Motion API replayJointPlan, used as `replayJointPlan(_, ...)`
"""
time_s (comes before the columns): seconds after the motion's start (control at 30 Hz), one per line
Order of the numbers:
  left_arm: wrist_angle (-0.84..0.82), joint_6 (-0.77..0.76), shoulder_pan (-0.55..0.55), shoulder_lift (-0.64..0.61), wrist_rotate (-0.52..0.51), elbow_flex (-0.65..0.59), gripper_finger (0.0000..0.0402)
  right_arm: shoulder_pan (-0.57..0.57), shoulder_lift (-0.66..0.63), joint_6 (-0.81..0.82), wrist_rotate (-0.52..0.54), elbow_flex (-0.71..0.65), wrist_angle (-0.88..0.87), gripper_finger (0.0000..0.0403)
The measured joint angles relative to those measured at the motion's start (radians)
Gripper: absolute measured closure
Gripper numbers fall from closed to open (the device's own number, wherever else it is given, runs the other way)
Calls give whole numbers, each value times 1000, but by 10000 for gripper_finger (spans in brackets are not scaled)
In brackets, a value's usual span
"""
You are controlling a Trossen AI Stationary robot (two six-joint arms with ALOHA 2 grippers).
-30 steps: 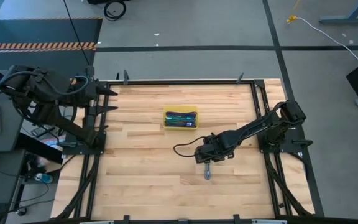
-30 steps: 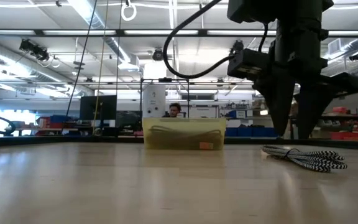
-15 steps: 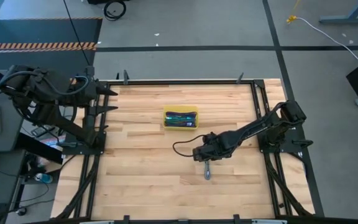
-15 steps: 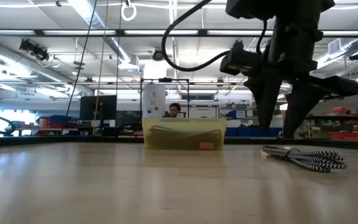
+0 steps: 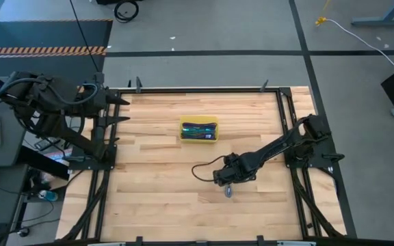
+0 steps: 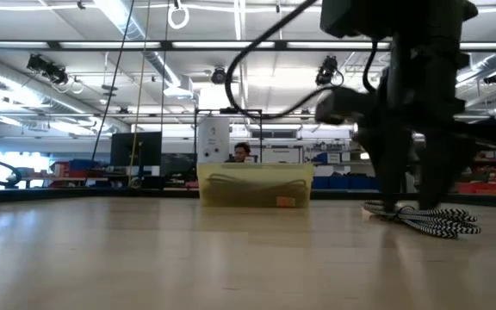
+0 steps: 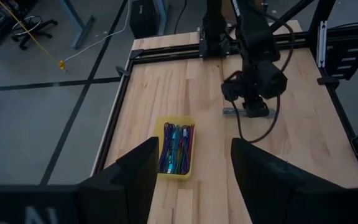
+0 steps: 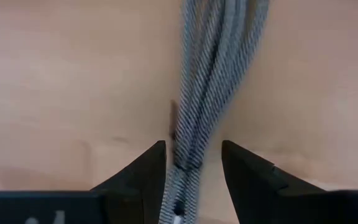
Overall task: Pick and place USB-C Cables
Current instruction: Put the white charger cable into the bin
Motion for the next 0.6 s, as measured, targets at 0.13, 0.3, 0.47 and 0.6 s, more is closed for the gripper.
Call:
replayJointPlan(0.13,0,0,0,0,0,0,193,7,42,-3,-30,5,22,241)
replayJointPlan(0.3,0,1,0,0,0,0,193,6,46,0,-35,6,9,242)
replayJointPlan(0.47,0,0,0,0,0,0,193,5,47,-30,-68,5,-11,288)
replayJointPlan(0.6,0,0,0,0,0,0,194,5,46,-81,-80,3,-1,377)
